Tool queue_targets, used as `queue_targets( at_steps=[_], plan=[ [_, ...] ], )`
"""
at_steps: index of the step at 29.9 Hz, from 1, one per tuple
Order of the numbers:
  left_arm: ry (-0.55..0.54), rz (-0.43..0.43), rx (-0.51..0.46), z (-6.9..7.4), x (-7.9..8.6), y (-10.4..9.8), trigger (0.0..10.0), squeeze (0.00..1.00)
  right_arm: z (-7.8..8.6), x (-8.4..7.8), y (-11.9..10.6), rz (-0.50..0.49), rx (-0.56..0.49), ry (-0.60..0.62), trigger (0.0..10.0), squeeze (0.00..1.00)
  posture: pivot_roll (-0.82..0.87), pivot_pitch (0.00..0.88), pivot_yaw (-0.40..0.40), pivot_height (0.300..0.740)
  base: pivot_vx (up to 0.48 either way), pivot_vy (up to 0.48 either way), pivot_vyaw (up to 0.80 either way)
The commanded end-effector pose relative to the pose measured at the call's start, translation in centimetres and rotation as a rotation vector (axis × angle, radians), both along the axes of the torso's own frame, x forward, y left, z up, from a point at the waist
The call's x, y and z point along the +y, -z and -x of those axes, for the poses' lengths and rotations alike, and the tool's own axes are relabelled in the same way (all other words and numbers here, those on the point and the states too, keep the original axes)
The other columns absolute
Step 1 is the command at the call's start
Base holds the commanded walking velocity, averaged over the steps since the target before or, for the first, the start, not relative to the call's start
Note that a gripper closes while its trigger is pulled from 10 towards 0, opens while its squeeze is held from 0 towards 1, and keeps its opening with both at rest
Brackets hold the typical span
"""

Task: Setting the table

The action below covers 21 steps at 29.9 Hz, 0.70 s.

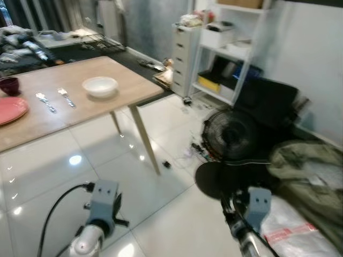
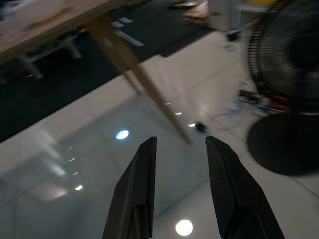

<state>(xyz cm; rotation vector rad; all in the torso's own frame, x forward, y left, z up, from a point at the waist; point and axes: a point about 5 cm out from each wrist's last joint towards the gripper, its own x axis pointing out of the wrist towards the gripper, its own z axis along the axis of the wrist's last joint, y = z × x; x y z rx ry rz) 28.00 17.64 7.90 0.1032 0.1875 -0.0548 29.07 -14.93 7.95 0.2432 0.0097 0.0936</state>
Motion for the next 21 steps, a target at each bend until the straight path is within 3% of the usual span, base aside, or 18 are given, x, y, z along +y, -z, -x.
queue_targets(
  at_steps=[1, 8, 13, 14, 21],
  plan=[
    [0.022, 0.002, 0.002, 0.1, -0.8, 0.2, 10.0, 0.00, 0.6, -1.4, 0.9, -0.003, 0.035, 0.047, 10.0, 0.00, 0.07, 0.022, 0.058, 0.740, 0.469, 0.000, 0.80],
    [0.015, -0.061, -0.074, -0.2, -0.7, -0.9, 10.0, 0.00, 0.4, -2.0, 0.5, -0.038, 0.020, 0.073, 10.0, 0.00, 0.08, 0.018, 0.058, 0.740, 0.469, 0.000, 0.80],
    [0.004, -0.125, -0.214, -1.0, -0.3, -4.0, 10.0, 0.00, 0.1, -2.7, -0.5, -0.097, -0.011, 0.110, 10.0, 0.00, 0.08, 0.018, 0.058, 0.740, 0.469, 0.000, 0.80],
    [-0.006, -0.154, -0.283, -1.5, 0.1, -5.8, 10.0, 0.00, -0.4, -2.9, -1.6, -0.126, -0.050, 0.115, 10.0, 0.00, 0.08, 0.018, 0.058, 0.740, 0.469, 0.000, 0.79],
    [-0.027, -0.169, -0.356, -2.1, 0.6, -8.0, 10.0, 0.00, -1.4, -2.6, -4.3, -0.151, -0.141, 0.074, 10.0, 0.00, 0.09, 0.021, 0.061, 0.740, 0.469, 0.000, 0.79]
  ],
)
